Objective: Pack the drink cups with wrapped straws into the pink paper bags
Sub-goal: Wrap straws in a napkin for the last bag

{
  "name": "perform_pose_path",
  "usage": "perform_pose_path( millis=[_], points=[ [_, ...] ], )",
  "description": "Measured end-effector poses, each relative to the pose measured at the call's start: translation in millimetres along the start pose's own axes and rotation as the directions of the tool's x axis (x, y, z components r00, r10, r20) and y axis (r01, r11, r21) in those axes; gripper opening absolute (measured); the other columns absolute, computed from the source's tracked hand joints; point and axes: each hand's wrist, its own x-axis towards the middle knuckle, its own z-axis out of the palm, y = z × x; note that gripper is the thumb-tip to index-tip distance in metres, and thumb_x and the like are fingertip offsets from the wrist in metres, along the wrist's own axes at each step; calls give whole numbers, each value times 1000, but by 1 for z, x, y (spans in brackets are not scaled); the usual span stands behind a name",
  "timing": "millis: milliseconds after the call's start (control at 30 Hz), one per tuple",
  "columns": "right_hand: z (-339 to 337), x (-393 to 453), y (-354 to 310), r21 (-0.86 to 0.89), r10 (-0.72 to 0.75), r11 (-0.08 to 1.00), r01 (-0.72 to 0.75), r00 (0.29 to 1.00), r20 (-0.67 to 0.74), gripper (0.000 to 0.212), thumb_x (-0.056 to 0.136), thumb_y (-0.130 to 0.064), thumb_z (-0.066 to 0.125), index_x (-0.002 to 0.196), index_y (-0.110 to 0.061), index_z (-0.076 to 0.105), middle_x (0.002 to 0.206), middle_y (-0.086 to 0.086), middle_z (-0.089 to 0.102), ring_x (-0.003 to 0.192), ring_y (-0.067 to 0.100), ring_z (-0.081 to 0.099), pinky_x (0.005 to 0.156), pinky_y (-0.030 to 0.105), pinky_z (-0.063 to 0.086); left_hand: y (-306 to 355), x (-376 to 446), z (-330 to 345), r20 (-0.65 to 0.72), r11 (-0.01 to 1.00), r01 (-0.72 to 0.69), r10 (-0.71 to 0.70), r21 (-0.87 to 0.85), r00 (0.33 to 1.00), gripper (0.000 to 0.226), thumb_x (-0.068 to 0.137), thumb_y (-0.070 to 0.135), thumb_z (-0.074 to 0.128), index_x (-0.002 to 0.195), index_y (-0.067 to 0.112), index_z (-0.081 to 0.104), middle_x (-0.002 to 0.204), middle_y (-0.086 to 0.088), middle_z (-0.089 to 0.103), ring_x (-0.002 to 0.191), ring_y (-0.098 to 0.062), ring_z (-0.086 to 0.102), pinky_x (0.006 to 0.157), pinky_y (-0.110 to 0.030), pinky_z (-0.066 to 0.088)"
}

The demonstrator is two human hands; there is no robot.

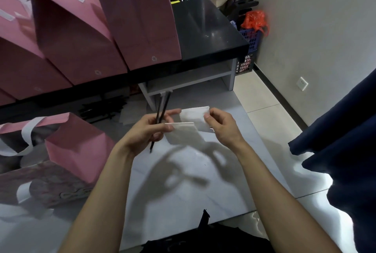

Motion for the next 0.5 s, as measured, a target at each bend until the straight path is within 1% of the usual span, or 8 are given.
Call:
perform_pose_path(
  millis=[67, 133, 200, 267, 300, 333, 433, 500],
  points=[
    [1, -2, -7, 68, -12, 998, 7, 997, 77, 29, 105, -24, 60, 85, -3, 59, 75, -1, 47, 73, 17, 41, 71, 37, 34, 1, 5, 7, -38, 1000, 8, -7, 18, 999, 12, 83, 10, 81, 88, 5, 71, 155, 8, 63, 51, -8, 32, 58, -31, 22],
    [3, -4, -14, 130, -12, 992, -6, 991, 134, 28, 102, -24, 59, 87, -1, 62, 76, 1, 51, 74, 19, 44, 72, 36, 36, 0, 10, 13, -122, 999, 33, -29, 28, 992, 12, 78, 15, 86, 85, 10, 77, 151, 9, 67, 50, -8, 33, 54, -26, 24],
    [5, -4, -16, 149, -10, 989, -13, 988, 156, 31, 103, -24, 58, 95, 5, 65, 81, 4, 56, 75, 17, 49, 71, 33, 42, -2, 15, 18, -174, 998, 57, -53, 19, 983, 19, 72, 23, 92, 86, 14, 82, 138, 6, 75, 50, -9, 33, 52, -24, 25],
    [5, -2, -14, 121, -2, 992, -15, 990, 139, 28, 110, -20, 57, 101, 5, 68, 85, 5, 62, 76, 13, 54, 69, 30, 45, -5, 17, 21, -209, 998, 66, -64, 1, 976, 28, 69, 33, 94, 91, 17, 84, 98, 0, 78, 51, -10, 31, 51, -25, 24],
    [5, -1, -13, 100, 2, 995, -14, 993, 121, 26, 112, -19, 56, 104, 2, 70, 86, 5, 64, 77, 13, 56, 70, 30, 46, -7, 18, 22, -232, 998, 64, -61, 5, 971, 31, 69, 36, 95, 92, 17, 85, 78, 1, 69, 51, -10, 30, 50, -26, 25],
    [5, -1, -11, 91, 6, 996, -16, 995, 102, 22, 113, -18, 57, 107, -3, 72, 87, 3, 69, 78, 13, 59, 72, 31, 48, -8, 19, 23, -249, 998, 59, -53, 18, 967, 30, 71, 36, 95, 93, 17, 85, 68, 3, 61, 51, -10, 31, 50, -26, 25],
    [5, 1, -7, 140, 32, 989, -42, 997, 76, 15, 110, -11, 62, 119, -12, 73, 97, 5, 82, 87, 16, 72, 81, 33, 56, -10, 20, 23, -272, 996, 57, -36, 70, 962, 25, 76, 33, 92, 93, 16, 85, 67, 3, 62, 52, -11, 34, 50, -27, 27],
    [6, 2, -4, 136, 31, 990, -35, 999, 34, 12, 109, -12, 64, 109, -14, 76, 94, 5, 82, 84, 16, 71, 80, 35, 55, -10, 19, 23, -265, 995, 61, -37, 82, 963, 26, 78, 31, 92, 96, 13, 84, 69, 2, 63, 53, -12, 35, 51, -27, 27]
  ],
)
